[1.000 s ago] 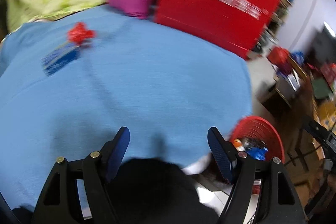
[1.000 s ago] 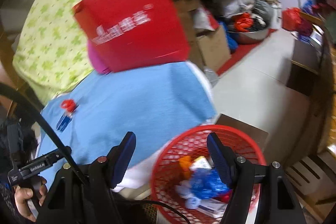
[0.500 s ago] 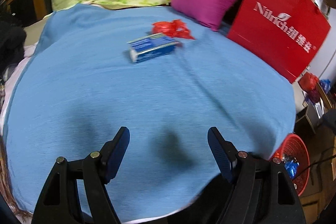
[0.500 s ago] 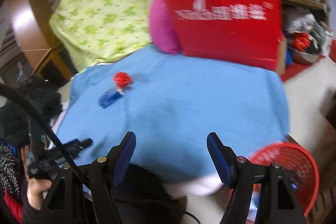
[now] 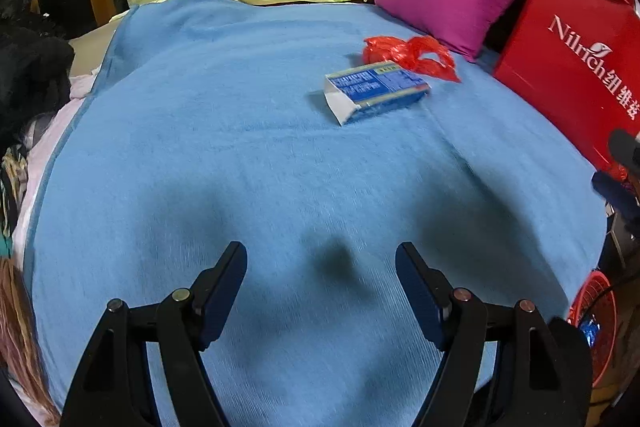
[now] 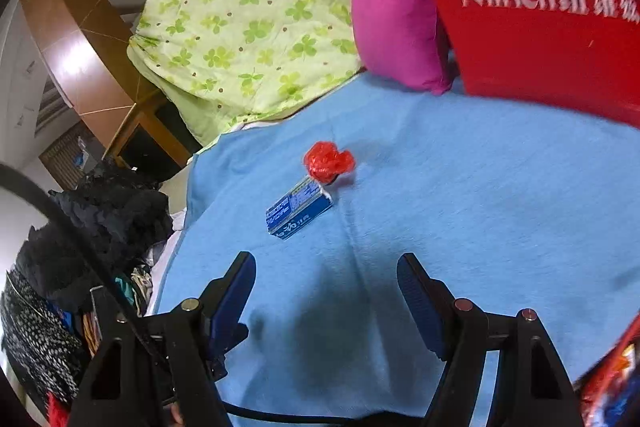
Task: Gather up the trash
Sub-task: 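Move both empty tools back over the blanket, then grasp the blue medicine box with the left tool, then grasp the red plastic bag with the right tool while the left tool holds the box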
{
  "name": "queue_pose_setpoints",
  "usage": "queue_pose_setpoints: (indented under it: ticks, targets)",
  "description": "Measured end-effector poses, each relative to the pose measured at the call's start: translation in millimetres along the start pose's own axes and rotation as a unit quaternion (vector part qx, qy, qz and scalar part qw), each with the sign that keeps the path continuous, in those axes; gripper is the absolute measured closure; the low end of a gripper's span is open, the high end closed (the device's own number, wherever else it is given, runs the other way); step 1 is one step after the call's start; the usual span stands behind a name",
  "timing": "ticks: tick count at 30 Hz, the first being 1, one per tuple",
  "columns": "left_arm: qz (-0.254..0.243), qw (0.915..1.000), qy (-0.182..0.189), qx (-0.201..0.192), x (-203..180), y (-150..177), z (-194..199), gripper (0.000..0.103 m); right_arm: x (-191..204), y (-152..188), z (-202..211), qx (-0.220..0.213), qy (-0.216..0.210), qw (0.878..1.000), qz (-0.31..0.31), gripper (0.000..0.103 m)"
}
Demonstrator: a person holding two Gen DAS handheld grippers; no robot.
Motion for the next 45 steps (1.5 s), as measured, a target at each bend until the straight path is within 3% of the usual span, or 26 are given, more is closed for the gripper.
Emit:
queue_pose_setpoints:
  ticks: [6, 11, 14, 20, 24, 28, 32, 37, 40, 45]
  targets:
    - [-0.034, 0.9989, 0.014, -0.031, 2, -35, -17, 0.026, -22, 13, -21, 0.002, -0.013, 0.999, -0.044, 0.026]
    - [-0.092, 0.9927, 0.058, -0.052, -11, -79, -37, 0.026, -35, 16, -24, 0.003, -0.027, 0.997, -0.074, 0.025]
    - [-0.136, 0.9860, 0.085, -0.048, -32, -104, -55, 0.026, -45, 18, -27, 0.004, -0.033, 0.995, -0.099, 0.022]
    - [-0.225, 0.9692, 0.089, -0.049, -69, -125, -83, 0.026, -46, 19, -29, 0.007, -0.037, 0.994, -0.100, 0.022]
    - [-0.235, 0.9677, 0.087, -0.029, -71, -132, -104, 0.025, -46, 19, -30, 0.009, -0.033, 0.995, -0.098, 0.022]
    - [-0.198, 0.9756, 0.094, -0.007, -65, -135, -116, 0.031, -43, 18, -33, 0.014, -0.026, 0.996, -0.090, 0.022]
    - [-0.158, 0.9836, 0.086, -0.012, -54, -127, -110, 0.036, -39, 19, -35, 0.018, -0.016, 0.997, -0.080, 0.022]
    - [-0.031, 0.9977, 0.059, -0.010, -2, -101, -86, 0.036, -39, 12, -40, 0.033, 0.000, 0.997, -0.076, 0.022]
    - [0.037, 0.9988, 0.028, -0.010, 31, -72, -70, 0.036, -25, -6, -51, 0.041, 0.016, 0.998, -0.036, 0.022]
    - [0.114, 0.9934, -0.002, -0.009, 72, -44, -63, 0.036, 12, -59, -100, 0.052, 0.044, 0.995, 0.078, 0.022]
Point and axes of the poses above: each gripper's, at about its wrist camera, not at the fingertips, and z roughly against the way its jaws point, x to its left, y to its underside, the point moved 2 cm from there along -z, roughly the way its jaws point, and after that the axes turned 11 degrees about -y, right-handed, at the moved point
